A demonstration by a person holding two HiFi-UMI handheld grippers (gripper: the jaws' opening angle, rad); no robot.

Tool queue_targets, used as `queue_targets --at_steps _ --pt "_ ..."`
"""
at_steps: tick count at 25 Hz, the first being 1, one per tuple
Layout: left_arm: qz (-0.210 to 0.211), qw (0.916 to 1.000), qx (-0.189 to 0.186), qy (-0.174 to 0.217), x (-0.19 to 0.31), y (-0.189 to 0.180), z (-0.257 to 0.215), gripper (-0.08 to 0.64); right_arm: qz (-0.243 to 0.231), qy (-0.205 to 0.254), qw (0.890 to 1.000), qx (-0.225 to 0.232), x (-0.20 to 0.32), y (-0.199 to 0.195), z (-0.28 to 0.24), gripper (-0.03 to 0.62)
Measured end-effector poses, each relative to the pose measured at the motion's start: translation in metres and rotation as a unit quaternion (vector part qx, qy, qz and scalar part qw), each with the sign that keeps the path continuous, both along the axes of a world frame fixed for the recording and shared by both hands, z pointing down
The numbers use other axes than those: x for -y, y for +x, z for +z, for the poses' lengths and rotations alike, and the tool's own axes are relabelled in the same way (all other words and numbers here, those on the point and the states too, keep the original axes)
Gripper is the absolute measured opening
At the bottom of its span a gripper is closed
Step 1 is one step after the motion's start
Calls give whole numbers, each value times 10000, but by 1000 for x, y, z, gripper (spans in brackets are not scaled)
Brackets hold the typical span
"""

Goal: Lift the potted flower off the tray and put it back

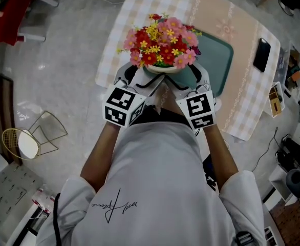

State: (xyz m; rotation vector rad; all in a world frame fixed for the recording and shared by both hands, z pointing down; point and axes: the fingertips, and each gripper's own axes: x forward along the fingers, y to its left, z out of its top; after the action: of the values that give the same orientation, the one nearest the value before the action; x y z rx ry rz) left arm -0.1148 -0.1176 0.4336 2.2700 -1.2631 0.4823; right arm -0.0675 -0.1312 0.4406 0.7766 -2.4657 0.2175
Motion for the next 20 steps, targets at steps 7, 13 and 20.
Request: queue_targets --at_steps 7,13,20 --pt "97 9999 -49 16 -14 -4 -12 316 62 87 9999 25 -15 -3 -13 354" --pt "194 9996 91 179 -24 -8 -37 316 169 248 9994 176 -26 -7 -37 353" --pt "215 9990 134 379 -34 -12 -62 316 228 419 9984 308 -36 -11 -61 353"
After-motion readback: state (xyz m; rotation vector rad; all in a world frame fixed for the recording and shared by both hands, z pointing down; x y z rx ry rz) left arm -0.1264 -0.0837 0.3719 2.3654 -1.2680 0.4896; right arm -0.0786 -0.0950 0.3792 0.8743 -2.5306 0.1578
